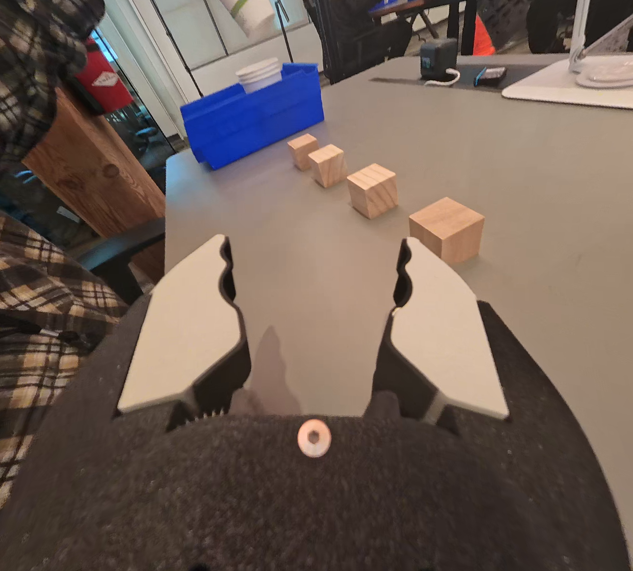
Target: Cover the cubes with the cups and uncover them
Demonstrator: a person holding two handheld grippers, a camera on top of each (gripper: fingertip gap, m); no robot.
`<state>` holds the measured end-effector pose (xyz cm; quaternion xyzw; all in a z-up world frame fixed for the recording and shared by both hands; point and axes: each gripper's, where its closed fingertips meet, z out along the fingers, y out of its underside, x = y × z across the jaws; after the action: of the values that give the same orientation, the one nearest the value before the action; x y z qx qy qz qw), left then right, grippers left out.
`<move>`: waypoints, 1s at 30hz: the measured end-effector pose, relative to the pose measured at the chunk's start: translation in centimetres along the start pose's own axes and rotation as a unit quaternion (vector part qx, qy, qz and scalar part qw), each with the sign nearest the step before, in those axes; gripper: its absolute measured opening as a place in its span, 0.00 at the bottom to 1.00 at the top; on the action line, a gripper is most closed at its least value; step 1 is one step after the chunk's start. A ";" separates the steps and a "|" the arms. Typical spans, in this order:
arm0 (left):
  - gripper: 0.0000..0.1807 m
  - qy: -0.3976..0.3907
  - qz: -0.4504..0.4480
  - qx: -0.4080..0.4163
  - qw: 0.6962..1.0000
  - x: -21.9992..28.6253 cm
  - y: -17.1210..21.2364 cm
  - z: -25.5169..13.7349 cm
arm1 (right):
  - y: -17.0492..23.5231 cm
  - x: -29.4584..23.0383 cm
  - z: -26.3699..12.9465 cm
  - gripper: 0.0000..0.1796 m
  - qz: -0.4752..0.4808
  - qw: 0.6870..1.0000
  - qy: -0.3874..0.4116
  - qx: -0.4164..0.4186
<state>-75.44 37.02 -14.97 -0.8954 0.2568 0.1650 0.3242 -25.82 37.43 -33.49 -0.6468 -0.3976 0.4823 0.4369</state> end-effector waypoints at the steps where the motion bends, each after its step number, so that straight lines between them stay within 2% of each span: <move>1: 0.01 0.005 -0.011 0.018 1.000 0.2 -0.5 -0.3 | -0.3 -0.2 0.1 0.52 -0.001 1.000 -0.003 0.012; 6: 0.01 0.058 -0.074 0.141 0.985 3.2 -4.8 -1.5 | -3.5 -0.8 1.0 0.61 0.005 0.994 -0.009 0.112; 9: 0.01 0.112 -0.108 0.223 0.962 6.4 -8.0 -1.9 | -6.1 -1.1 1.7 0.65 0.020 0.982 -0.013 0.188; 11: 0.01 0.154 -0.123 0.269 0.943 9.0 -10.1 -2.0 | -7.2 -1.2 2.9 0.68 0.023 0.978 -0.016 0.208; 16: 0.01 0.265 -0.141 0.356 0.885 16.7 -14.5 -2.2 | -9.1 -3.1 6.7 0.70 0.036 0.973 -0.075 0.216; 19: 0.01 0.330 -0.149 0.394 0.845 21.4 -16.1 -2.3 | -10.1 -3.3 8.2 0.71 0.022 0.976 -0.085 0.201; 25: 0.01 0.430 -0.176 0.426 0.776 28.5 -16.7 -1.5 | -11.2 -2.7 8.3 0.72 0.026 0.978 -0.106 0.176; 30: 0.01 0.469 -0.195 0.439 0.741 31.5 -16.6 -0.8 | -10.5 -1.8 7.5 0.68 0.062 0.975 -0.122 0.175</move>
<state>-40.31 36.26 -20.67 -0.6487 0.2405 -0.4738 0.5448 -34.43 40.28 -24.22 -0.5200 -0.3166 0.6455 0.4612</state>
